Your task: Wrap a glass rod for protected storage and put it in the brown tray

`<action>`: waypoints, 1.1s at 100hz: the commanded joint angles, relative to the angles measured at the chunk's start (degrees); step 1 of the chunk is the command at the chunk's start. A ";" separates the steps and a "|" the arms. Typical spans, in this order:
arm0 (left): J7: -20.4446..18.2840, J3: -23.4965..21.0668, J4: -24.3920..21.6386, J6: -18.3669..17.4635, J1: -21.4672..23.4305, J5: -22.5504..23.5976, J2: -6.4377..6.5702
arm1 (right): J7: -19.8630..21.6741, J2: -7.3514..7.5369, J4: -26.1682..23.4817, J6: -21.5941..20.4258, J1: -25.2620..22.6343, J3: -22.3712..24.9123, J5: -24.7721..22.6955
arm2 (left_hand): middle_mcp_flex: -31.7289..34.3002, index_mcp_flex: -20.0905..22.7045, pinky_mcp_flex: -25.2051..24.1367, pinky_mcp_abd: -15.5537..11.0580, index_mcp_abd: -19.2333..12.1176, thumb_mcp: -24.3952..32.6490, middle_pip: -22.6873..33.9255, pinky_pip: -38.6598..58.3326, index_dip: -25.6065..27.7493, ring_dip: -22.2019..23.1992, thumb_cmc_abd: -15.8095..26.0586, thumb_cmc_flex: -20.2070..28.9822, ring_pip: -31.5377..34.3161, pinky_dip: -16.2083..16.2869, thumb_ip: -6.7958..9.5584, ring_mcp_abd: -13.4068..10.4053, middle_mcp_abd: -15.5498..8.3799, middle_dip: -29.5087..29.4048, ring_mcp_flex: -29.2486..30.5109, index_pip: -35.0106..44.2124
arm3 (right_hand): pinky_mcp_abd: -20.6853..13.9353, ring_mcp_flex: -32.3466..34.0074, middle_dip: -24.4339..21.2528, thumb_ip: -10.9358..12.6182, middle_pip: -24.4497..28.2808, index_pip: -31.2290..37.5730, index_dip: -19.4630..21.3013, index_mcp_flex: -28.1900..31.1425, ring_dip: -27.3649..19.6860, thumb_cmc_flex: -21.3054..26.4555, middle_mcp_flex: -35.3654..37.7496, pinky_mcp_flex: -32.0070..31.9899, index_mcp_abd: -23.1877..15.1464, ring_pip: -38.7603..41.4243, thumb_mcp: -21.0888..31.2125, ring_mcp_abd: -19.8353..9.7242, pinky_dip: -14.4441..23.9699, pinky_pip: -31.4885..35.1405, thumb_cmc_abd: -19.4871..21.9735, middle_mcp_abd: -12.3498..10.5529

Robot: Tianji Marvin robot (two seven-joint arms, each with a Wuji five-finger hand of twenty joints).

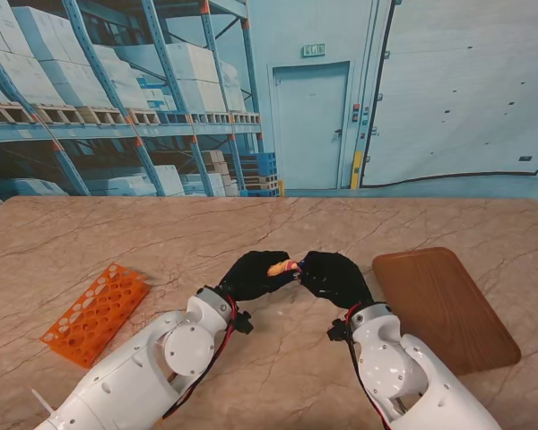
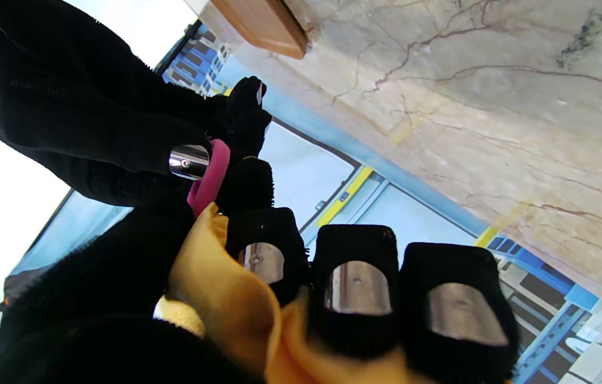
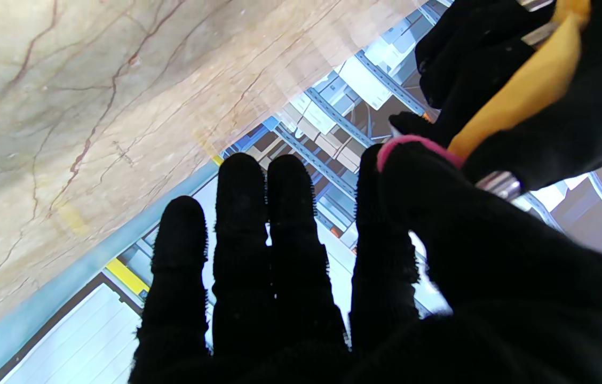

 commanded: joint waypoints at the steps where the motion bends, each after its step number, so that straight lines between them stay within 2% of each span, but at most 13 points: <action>1: 0.13 -0.13 -0.60 0.48 0.64 -0.39 -0.47 | 0.13 0.06 0.28 -0.22 -0.19 -0.34 -0.75 | 3.68 1.77 0.17 0.95 0.47 -0.52 4.92 14.94 0.89 -0.65 5.38 -1.87 0.93 -0.82 1.89 2.37 -2.20 -0.42 0.77 0.45 | 0.26 0.05 -0.33 0.93 0.93 1.97 -0.13 1.41 0.41 1.02 0.91 -0.71 -2.86 1.08 1.50 -0.12 -0.59 1.17 0.97 0.90; 28: 0.65 -0.68 -1.47 2.64 1.35 -1.37 -0.75 | -0.89 0.47 0.34 -2.30 -0.71 -0.25 -4.12 | 3.68 0.77 0.42 0.90 -0.12 -2.85 4.68 14.93 2.25 -0.26 7.30 -0.41 1.70 2.05 2.34 3.93 -1.44 -1.27 0.72 -0.31 | 0.57 -0.10 -0.28 0.89 0.92 1.95 -0.11 1.51 0.36 1.21 0.88 -0.98 -2.67 0.93 1.55 -0.02 -0.80 0.73 0.98 1.07; 37: 0.58 -0.94 -1.89 3.25 1.64 -1.94 -0.81 | -1.64 0.73 0.01 -3.75 -1.20 0.29 -6.21 | 3.67 -0.22 0.51 0.90 1.32 -4.12 4.45 14.94 2.72 -0.09 8.86 -0.39 2.05 3.17 2.49 4.35 -1.25 -1.39 0.72 -0.12 | 0.61 -0.13 -0.28 0.86 0.93 1.90 -0.13 1.44 0.35 1.21 0.85 -0.97 -2.59 0.90 1.53 0.04 -0.85 0.65 1.00 1.04; 40: 0.52 -1.04 -2.03 3.40 1.73 -2.21 -0.83 | -1.90 0.82 -0.12 -4.27 -1.36 0.50 -6.90 | 3.69 -0.69 0.52 0.80 1.77 -5.84 4.22 14.93 3.34 0.07 9.68 0.33 2.19 4.74 2.92 4.58 -1.13 -1.41 0.71 -0.46 | 0.69 -0.14 -0.28 0.86 0.94 1.94 -0.10 1.46 0.34 1.23 0.86 -1.03 -2.61 0.88 1.52 0.06 -0.88 0.58 1.00 1.12; 67: -0.57 -1.39 -2.97 4.57 2.20 -3.79 -0.78 | -4.05 1.50 -0.83 -8.53 -2.08 2.15 -12.39 | 3.72 -2.32 0.70 0.74 3.18 -6.61 3.34 14.94 3.62 0.50 8.55 2.46 2.77 6.82 3.04 5.29 -0.43 -1.43 0.69 -0.60 | 1.01 -0.25 -0.28 0.84 1.06 1.93 -0.10 1.35 0.32 1.23 0.74 -1.18 -2.58 0.88 1.47 -0.05 -1.02 0.28 1.13 1.13; 86: -1.53 -1.35 -3.32 5.06 2.26 -4.46 -0.65 | -6.09 1.90 0.08 -10.54 -1.51 2.67 -16.16 | 3.75 -2.59 0.81 -0.10 3.56 -1.68 3.22 14.94 2.62 0.62 6.11 -0.03 3.14 8.33 3.77 4.92 -0.42 -1.19 0.69 -0.23 | 1.16 -0.38 -0.30 0.81 1.18 2.00 -0.04 1.10 0.29 1.23 0.57 -1.23 -2.66 0.89 1.36 -0.09 -1.09 0.18 1.34 1.06; 99: -1.99 -1.33 -3.50 5.29 2.30 -4.99 -0.63 | -7.08 2.05 0.73 -11.52 -1.19 2.90 -17.62 | 3.75 -3.20 0.86 -0.36 3.85 5.79 2.91 14.94 1.97 0.60 3.56 -4.12 3.35 9.02 5.11 4.91 -0.28 -1.16 0.69 0.21 | 1.24 -0.47 -0.32 0.75 1.28 2.04 -0.06 1.02 0.27 1.29 0.46 -1.34 -2.67 0.95 1.23 -0.09 -1.11 0.21 1.47 1.13; 110: -2.35 -1.34 -3.64 5.62 2.33 -5.26 -0.58 | -8.04 2.28 1.15 -12.52 -0.83 3.09 -19.37 | 3.76 -3.50 0.90 -0.49 3.79 9.16 2.77 14.94 1.77 0.63 1.87 -5.47 3.53 9.43 6.21 4.93 -0.18 -1.14 0.69 0.72 | 1.29 -0.58 -0.35 0.68 1.35 2.10 -0.03 0.82 0.24 1.33 0.28 -1.40 -2.73 0.96 1.09 -0.13 -1.14 0.25 1.69 1.11</action>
